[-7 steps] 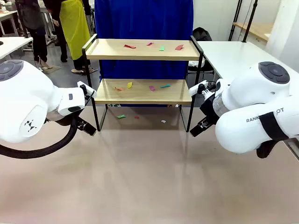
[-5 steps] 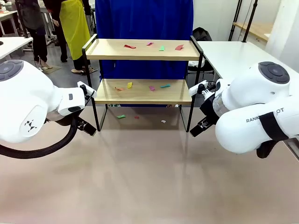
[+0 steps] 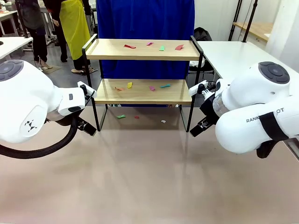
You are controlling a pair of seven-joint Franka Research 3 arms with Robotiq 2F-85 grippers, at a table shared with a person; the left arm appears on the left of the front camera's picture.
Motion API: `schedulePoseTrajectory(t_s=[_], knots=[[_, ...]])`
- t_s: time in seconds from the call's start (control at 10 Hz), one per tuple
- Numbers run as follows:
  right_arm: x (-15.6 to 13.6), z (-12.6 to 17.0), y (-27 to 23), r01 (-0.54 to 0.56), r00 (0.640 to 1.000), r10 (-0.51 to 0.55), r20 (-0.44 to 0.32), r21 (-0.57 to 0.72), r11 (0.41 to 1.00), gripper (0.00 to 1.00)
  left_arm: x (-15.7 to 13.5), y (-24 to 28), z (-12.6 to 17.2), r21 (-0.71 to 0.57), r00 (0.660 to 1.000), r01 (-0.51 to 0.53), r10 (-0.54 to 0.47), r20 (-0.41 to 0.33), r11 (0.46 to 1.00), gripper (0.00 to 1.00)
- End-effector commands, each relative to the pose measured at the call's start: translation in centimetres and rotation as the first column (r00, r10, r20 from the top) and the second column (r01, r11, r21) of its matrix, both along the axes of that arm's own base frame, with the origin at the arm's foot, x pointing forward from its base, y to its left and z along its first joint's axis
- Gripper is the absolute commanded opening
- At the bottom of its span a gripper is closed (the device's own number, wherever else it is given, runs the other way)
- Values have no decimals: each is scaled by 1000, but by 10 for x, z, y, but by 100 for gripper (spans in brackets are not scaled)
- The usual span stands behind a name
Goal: Clean the shelf.
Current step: Pick up the Duster handed by the human.
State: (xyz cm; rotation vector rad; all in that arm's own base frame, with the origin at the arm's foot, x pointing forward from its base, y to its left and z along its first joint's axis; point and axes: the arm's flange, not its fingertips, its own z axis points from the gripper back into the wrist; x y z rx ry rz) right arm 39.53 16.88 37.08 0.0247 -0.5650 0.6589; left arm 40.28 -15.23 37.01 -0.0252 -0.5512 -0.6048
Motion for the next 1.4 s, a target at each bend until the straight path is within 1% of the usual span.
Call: schedulePoseTrajectory(t_s=[0.0,0.3,0.4,0.6,0.7,0.8,0.9,1.0,1.1,1.2,1.3], knots=[[0,0,0,0,1000,0,0,1,1000,100,0,1,0,0,1000,-1,1,0,1000,100],[0,0,0,0,1000,0,0,0,1000,100,0,0,0,0,1000,0,0,0,1000,100],[4,31,0,-13,1000,12,17,25,1000,100,7,5,25,-27,999,37,-37,7,999,100],[2,75,-11,-37,998,34,45,65,997,100,18,21,62,-29,990,138,-139,-34,990,100],[2,93,-21,-53,997,47,60,88,995,100,24,31,74,-53,980,187,-190,-51,981,100],[0,110,-34,-90,994,83,68,118,989,100,33,45,82,-95,964,251,-258,-68,963,100],[-2,127,-49,-134,989,123,86,148,980,100,43,60,89,-132,942,319,-329,-68,939,100],[-5,140,-66,-181,981,165,102,178,967,100,50,77,90,-171,906,407,-421,-52,897,100],[-2,152,-88,-227,971,206,120,198,954,100,59,95,89,-217,853,504,-521,-29,836,100],[4,158,-106,-277,959,255,122,214,937,100,70,109,86,-265,813,561,-582,-2,784,100],[12,157,-122,-308,951,289,113,230,923,100,76,119,77,-278,784,605,-618,49,746,100]])
